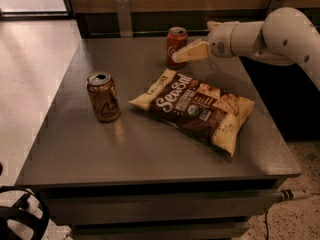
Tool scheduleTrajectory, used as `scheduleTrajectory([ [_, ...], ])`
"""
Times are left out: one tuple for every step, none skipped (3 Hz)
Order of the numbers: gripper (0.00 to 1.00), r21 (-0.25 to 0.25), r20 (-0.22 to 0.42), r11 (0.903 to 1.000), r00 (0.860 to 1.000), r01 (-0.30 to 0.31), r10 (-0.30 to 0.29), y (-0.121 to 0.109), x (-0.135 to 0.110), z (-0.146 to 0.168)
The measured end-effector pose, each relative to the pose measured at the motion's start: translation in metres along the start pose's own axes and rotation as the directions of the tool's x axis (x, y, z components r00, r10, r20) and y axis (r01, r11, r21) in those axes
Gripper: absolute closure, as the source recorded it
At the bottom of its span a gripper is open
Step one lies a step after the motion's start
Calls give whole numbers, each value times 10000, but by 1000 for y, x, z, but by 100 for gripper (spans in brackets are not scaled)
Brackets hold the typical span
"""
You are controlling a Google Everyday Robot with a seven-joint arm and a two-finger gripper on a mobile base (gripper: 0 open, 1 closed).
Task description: Pick coke can
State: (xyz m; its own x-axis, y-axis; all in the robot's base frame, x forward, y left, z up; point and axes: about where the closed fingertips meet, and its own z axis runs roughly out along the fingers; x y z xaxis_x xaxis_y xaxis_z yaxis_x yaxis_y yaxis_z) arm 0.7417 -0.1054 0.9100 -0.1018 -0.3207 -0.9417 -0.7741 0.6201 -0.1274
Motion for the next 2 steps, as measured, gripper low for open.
scheduleTrajectory([
  [0,-204,273,9997,9995,-160,165,-3,1,20],
  [0,-407,606,9985,9974,-376,400,-3,5,38],
])
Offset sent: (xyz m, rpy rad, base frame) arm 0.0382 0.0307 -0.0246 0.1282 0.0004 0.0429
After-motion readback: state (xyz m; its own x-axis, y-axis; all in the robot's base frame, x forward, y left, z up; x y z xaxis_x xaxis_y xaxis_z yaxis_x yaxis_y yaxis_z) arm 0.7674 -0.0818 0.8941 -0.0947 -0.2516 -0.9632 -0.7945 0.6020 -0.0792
